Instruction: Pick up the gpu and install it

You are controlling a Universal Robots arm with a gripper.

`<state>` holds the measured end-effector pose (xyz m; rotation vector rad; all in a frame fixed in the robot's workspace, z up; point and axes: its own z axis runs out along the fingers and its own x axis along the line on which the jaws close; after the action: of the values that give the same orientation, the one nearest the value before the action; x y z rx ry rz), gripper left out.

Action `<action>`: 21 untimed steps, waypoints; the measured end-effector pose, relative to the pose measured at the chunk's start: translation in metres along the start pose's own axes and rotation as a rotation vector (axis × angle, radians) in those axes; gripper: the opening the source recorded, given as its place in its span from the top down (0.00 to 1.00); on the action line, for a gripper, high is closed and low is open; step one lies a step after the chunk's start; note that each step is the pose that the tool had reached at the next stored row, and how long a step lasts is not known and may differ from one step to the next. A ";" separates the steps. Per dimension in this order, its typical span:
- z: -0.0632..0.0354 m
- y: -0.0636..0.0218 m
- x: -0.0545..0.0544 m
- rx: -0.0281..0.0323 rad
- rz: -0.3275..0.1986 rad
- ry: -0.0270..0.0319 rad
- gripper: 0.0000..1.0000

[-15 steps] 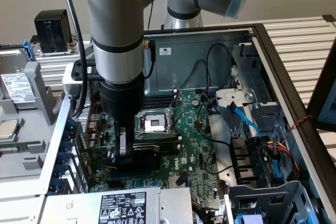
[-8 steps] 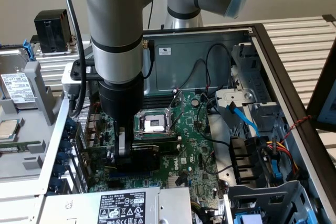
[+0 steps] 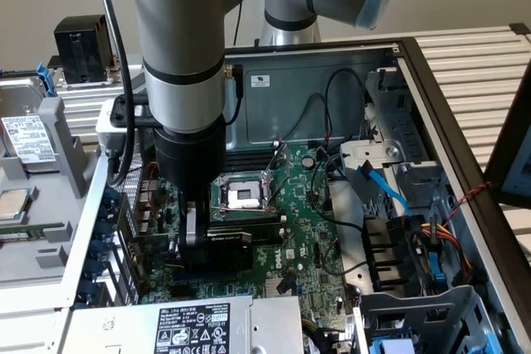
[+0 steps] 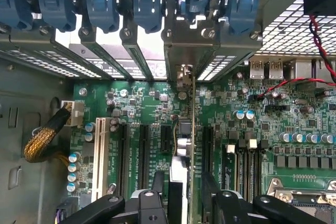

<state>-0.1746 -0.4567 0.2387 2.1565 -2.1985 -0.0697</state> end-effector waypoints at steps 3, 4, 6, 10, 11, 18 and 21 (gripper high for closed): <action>-0.0002 0.0000 0.000 0.0001 0.000 -0.0002 0.59; -0.0004 0.0000 0.000 0.0001 0.000 -0.0001 0.59; -0.0013 0.0001 0.000 -0.0002 0.000 0.0002 0.59; -0.0033 0.0002 0.000 0.0001 0.000 -0.0001 0.59; -0.0037 0.0002 0.000 0.0001 0.000 0.0000 0.59; -0.0102 0.0008 0.000 0.0001 0.000 0.0000 0.59; -0.0188 0.0014 0.000 0.0002 0.000 0.0011 0.59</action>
<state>-0.1745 -0.4567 0.2575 2.1561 -2.1981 -0.0683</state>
